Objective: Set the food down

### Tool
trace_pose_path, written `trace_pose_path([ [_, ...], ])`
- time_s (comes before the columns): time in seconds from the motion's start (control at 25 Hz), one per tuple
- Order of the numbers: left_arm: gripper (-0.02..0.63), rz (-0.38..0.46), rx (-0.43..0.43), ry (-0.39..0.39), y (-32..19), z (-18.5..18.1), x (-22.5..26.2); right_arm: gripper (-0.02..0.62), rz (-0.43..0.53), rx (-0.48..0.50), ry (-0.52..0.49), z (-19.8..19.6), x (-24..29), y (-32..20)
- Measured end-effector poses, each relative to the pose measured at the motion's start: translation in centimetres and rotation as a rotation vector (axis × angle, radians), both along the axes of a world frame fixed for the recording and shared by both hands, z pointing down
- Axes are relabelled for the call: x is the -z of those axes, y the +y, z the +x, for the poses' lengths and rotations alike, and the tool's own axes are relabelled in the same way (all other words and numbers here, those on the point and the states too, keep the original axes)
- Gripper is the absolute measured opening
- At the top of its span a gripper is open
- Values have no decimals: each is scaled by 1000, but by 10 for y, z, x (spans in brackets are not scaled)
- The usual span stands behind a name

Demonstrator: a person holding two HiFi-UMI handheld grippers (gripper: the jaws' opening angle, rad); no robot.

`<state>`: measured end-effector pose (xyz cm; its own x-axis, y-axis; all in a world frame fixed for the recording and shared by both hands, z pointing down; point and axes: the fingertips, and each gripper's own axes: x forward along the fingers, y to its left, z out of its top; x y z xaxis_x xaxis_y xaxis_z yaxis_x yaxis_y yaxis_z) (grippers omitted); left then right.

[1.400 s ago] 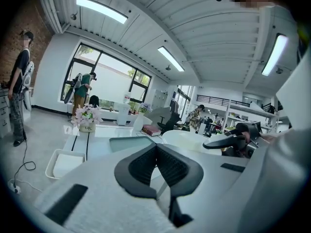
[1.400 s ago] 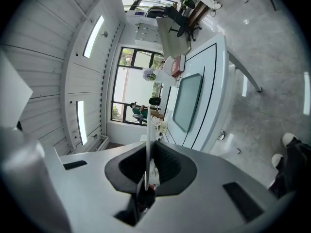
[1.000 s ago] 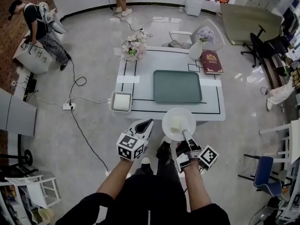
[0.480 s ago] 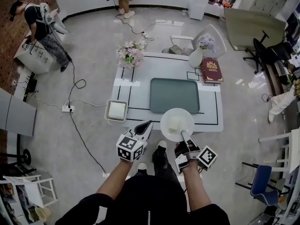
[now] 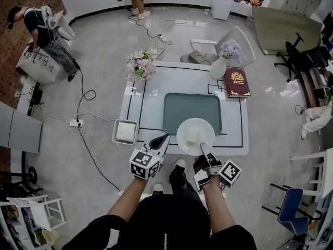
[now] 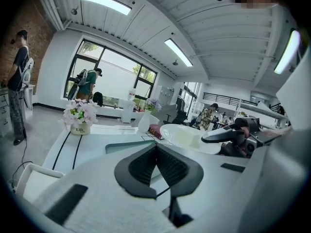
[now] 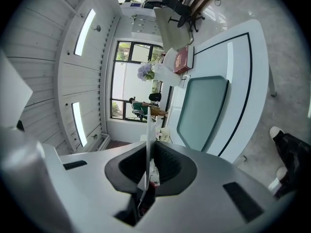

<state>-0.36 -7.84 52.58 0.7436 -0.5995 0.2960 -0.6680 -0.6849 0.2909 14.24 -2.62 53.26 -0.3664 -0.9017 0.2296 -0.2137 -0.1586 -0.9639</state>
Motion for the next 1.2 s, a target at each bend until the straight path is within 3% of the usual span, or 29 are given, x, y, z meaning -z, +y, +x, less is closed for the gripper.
trace_pose_path([
  [0.72, 5, -3, 119, -31, -72, 23, 5, 25, -12, 137, -44, 23, -3, -87],
  [1.2, 5, 2, 132, -49, -96, 35, 8, 25, -25, 140, -47, 47, -6, -108],
])
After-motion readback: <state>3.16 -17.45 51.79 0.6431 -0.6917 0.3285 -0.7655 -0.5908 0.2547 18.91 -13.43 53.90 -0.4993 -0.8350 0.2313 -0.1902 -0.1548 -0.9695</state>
